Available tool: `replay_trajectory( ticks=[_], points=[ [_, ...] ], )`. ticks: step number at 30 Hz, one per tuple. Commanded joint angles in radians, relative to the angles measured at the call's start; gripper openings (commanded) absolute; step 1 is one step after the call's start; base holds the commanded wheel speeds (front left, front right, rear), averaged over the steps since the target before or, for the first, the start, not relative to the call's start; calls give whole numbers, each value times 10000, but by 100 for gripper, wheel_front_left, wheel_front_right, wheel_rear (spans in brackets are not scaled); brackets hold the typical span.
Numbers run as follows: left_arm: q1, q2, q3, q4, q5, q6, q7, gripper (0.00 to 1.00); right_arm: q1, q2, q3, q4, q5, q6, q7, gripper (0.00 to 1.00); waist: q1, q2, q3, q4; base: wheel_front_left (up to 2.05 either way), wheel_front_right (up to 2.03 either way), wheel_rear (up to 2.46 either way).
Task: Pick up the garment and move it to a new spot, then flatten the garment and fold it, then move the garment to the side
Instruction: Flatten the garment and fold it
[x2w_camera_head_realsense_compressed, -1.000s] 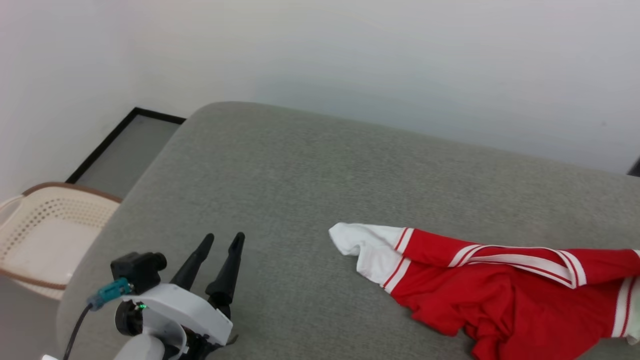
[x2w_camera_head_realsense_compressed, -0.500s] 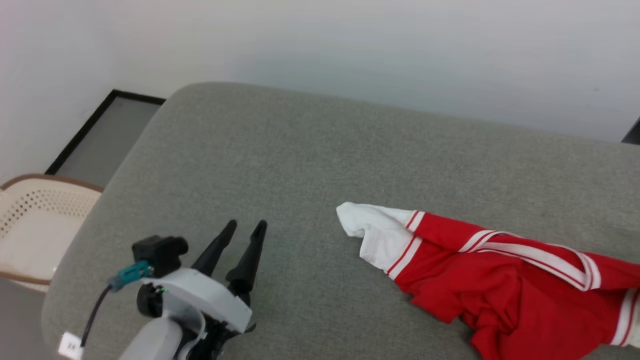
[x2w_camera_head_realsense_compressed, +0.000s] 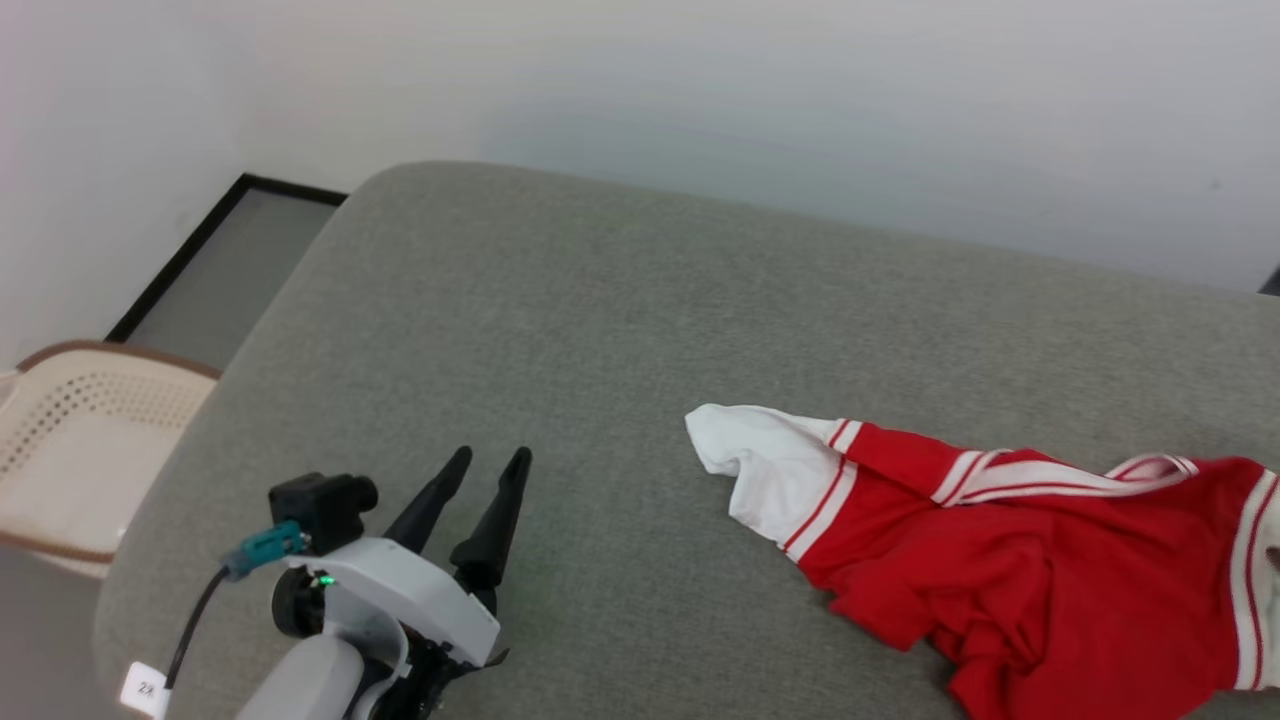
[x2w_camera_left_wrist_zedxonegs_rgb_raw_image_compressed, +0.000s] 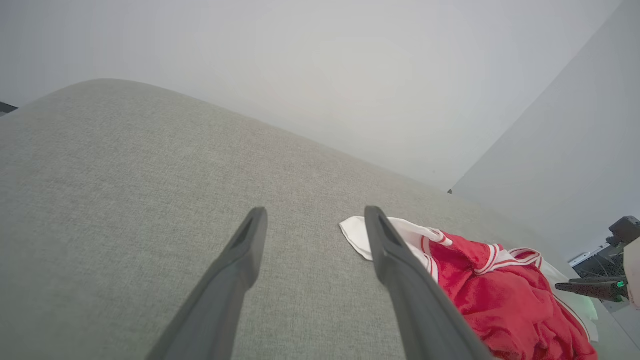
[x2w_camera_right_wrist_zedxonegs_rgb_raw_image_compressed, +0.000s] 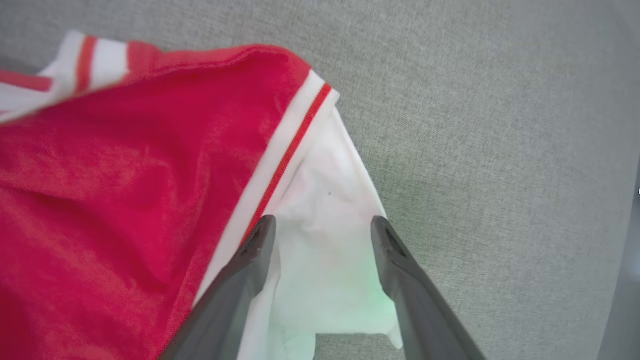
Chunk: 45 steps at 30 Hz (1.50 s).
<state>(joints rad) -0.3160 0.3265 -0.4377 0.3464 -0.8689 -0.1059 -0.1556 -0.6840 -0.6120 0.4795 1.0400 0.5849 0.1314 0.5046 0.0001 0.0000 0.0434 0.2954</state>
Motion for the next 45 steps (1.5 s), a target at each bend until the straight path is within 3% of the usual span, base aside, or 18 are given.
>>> replay_trajectory(
  ticks=[1, 10, 14, 18, 22, 28, 34, 38, 42, 45],
  points=[
    [108, 55, 45, 19, -77, -60, -40, 100, -197, -141, 171, -103, -146, -14, 84, 100, -1, 0, -163, -201, 0, 0, 0],
    [427, 256, 38, 49, -84, -67, -165, 100, -640, -566, 891, -1300, -26, -14, -181, 100, -1, 0, -621, -790, 0, 0, 0],
    [705, 399, 82, -67, -112, 35, -220, 100, -276, -746, 938, -2402, 81, -14, -1327, 100, -1, 0, -862, -1140, 0, 0, 0],
    [1105, 578, 239, -354, -95, 288, -366, 100, 374, -552, 331, -3448, -29, -14, -3184, 100, -1, 0, -943, -1699, 0, 0, 0],
    [1607, 708, 410, -673, -60, 525, -566, 100, 1470, -45, -469, -4447, -464, -18, -5047, 100, -1, 0, -999, -2335, 0, 0, 0],
    [2392, 703, 642, -1145, -73, 838, -813, 100, 3696, 1071, -2153, -6028, -2125, -16, -7147, 100, -1, 0, -1065, -3258, 0, 0, 0],
    [2959, 668, 888, -1608, 204, 1092, -1008, 100, 5810, 2650, -4227, -7944, -3640, -14, -7670, 100, -1, 0, -1015, -3943, 0, 0, 0],
    [3062, 694, 974, -1910, 949, 1296, -1080, 100, 6682, 3769, -5273, -9362, -4168, -14, -7700, 100, -1, 0, -943, -4193, 0, 0, 0],
    [3128, 562, 1194, -2192, 2005, 1461, -1085, 100, 7287, 4511, -5708, -10043, -4461, -14, -7705, 100, -1, 0, -934, -4311, 0, 0, 0],
    [3268, 300, 1513, -2295, 2382, 1302, -1086, 100, 7505, 4712, -5719, -10196, -4595, -15, -7707, 100, -1, 0, -936, -4358, 0, 0, 0]
  ],
)
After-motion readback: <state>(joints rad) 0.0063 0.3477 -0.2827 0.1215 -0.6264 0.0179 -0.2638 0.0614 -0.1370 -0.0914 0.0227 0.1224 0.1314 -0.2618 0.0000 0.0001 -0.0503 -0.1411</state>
